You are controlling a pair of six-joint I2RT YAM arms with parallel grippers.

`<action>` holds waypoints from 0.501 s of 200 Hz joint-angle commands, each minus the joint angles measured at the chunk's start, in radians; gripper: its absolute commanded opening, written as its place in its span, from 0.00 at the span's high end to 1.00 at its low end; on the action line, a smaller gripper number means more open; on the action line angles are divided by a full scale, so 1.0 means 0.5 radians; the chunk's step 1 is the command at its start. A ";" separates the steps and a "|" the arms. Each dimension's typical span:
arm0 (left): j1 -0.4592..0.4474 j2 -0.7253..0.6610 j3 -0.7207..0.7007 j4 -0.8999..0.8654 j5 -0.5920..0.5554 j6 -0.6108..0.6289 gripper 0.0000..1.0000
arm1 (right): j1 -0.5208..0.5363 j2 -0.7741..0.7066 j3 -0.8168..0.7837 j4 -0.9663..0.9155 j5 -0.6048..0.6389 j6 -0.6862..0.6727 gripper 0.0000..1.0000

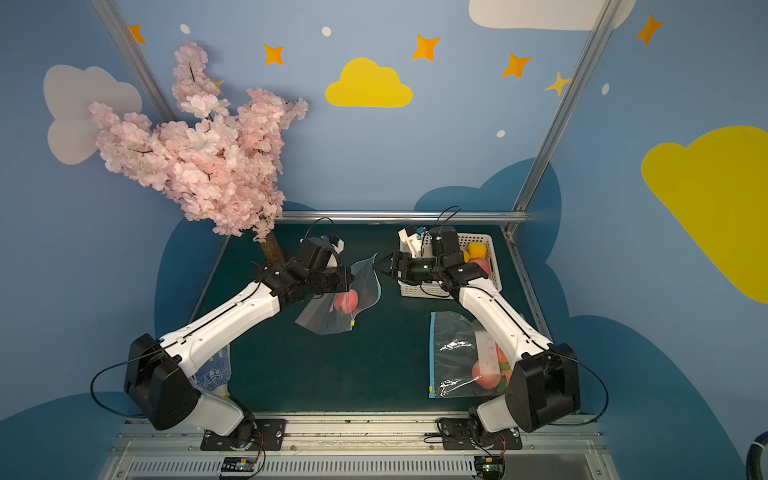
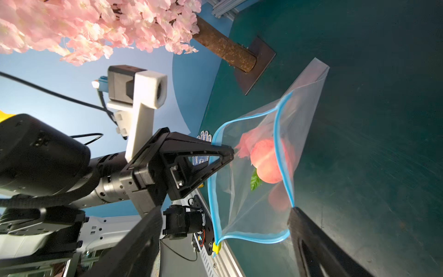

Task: Place the peach in a zip-top bag and seal the zipper
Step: Place the peach in the zipper food storage bag, then adjust the zipper food storage bag at the center of the board.

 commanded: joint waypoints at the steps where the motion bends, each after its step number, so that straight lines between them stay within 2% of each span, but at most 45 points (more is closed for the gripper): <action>1: 0.022 -0.044 0.025 -0.056 -0.053 0.049 0.97 | -0.066 -0.117 -0.065 -0.157 0.299 -0.124 0.17; 23: 0.030 -0.065 0.095 -0.149 -0.074 0.085 0.97 | -0.167 -0.191 -0.159 -0.203 0.580 -0.172 0.17; 45: 0.025 -0.107 0.234 -0.347 -0.144 0.115 0.97 | -0.263 -0.186 -0.116 -0.344 0.786 -0.263 0.17; 100: 0.032 -0.242 0.608 -0.707 -0.395 0.389 0.97 | -0.374 -0.085 0.030 -0.455 0.937 -0.325 0.14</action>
